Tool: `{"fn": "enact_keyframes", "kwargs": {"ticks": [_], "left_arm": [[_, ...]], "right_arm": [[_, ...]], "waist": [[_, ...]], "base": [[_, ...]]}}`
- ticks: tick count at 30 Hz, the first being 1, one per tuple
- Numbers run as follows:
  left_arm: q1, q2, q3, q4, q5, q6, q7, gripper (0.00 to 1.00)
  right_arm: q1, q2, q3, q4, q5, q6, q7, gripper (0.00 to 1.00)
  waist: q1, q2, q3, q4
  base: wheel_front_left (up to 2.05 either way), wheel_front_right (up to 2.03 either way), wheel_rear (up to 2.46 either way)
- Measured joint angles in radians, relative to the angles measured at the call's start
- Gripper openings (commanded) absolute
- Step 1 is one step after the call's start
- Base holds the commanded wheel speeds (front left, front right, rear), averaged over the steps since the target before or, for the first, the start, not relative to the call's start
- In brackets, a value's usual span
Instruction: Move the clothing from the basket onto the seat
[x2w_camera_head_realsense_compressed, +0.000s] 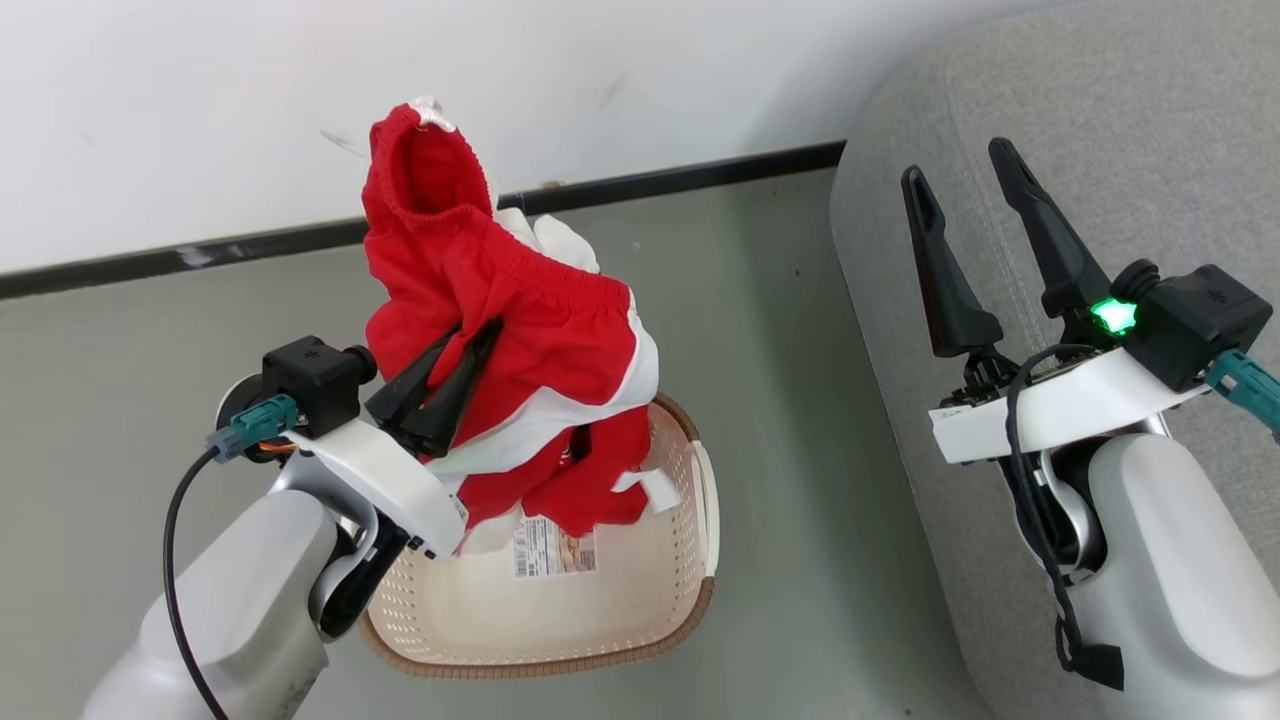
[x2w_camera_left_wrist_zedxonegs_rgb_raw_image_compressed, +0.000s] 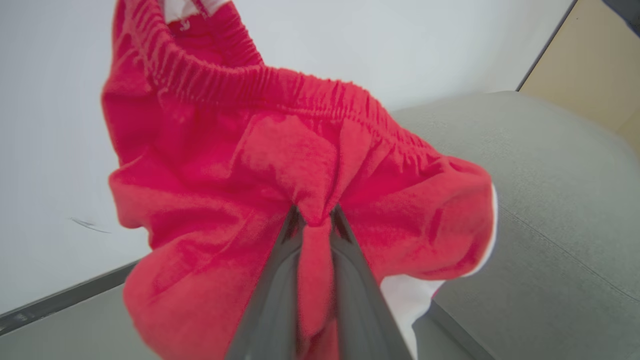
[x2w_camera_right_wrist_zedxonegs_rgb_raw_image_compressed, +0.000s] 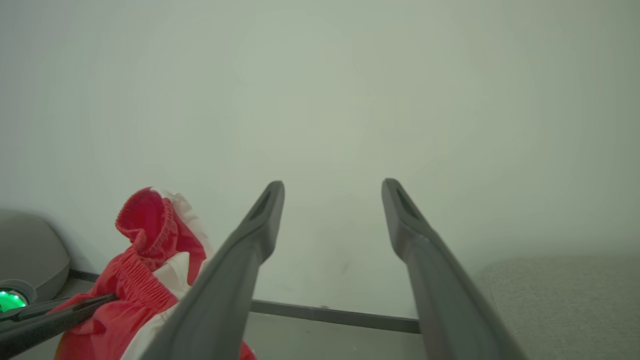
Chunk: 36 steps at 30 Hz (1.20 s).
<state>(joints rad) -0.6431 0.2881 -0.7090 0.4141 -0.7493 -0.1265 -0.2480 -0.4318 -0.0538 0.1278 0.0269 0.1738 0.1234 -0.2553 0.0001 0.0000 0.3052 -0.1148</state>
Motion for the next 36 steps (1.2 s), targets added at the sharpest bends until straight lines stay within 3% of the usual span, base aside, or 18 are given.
{"fn": "enact_keyframes", "kwargs": {"ticks": [22,36], "left_arm": [[0.063,-0.017,0.007,-0.104,-0.027,0.0,0.0,0.0],[0.064,-0.052,-0.008,-0.121,-0.064,0.0,0.013,0.0]], "right_arm": [[0.102,-0.046,0.068,0.054,0.038,0.0,0.0,1.0],[0.12,-0.06,0.286,0.061,0.144,0.0,0.0,1.0]], "waist": [[0.0,0.0,-0.16,0.054],[0.0,0.0,-0.204,0.093]], "base": [[0.0,0.0,0.0],[0.0,0.0,0.0]]}}
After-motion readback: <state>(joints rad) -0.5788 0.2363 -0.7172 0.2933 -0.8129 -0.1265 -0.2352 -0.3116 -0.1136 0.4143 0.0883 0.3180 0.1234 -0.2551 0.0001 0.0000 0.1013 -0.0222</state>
